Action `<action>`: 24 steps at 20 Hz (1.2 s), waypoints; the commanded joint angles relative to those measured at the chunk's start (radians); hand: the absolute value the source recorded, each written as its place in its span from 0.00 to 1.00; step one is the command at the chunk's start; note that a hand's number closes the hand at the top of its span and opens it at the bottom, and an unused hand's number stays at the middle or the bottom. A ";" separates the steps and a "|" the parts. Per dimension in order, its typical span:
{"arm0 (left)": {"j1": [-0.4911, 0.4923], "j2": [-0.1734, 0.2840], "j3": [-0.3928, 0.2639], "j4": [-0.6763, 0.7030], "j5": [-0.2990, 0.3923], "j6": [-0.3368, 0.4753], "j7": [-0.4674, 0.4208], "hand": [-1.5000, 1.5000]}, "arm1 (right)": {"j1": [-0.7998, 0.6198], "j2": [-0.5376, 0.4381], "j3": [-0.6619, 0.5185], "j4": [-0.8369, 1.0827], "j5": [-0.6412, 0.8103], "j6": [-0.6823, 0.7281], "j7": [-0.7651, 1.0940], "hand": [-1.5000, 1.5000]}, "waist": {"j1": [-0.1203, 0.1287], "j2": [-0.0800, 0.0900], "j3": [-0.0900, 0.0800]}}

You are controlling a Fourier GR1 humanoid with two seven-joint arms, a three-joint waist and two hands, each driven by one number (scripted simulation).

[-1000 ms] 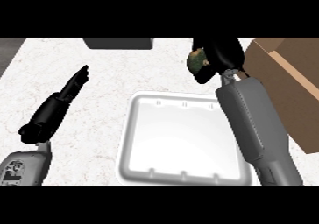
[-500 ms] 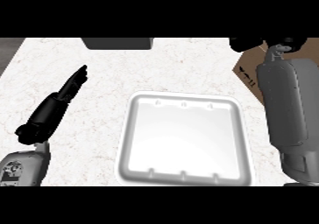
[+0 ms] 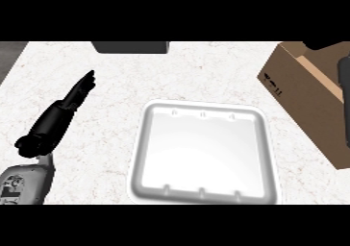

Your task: Pick the squash from the tray and place it in the cardboard box

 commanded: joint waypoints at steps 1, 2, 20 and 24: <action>0.002 -0.025 -0.028 -0.020 -0.018 0.013 0.018 0.50 | -0.005 -0.098 -0.016 0.172 0.006 0.061 -0.048 1.00 | 0.012 0.004 0.001; 0.041 -0.023 -0.029 0.000 -0.035 0.020 -0.032 0.50 | 0.001 -0.107 -0.042 0.172 -0.034 0.105 -0.052 1.00 | 0.005 0.002 0.000; -0.020 -0.031 -0.016 0.006 -0.031 0.014 0.006 0.50 | 0.009 -0.331 -0.072 0.566 -0.125 0.386 -0.445 0.00 | 0.015 0.007 0.002; 0.024 -0.016 -0.004 -0.052 -0.007 -0.003 0.014 0.50 | 0.037 -0.275 -0.213 0.504 -0.266 0.230 -0.532 0.00 | 0.018 -0.001 0.004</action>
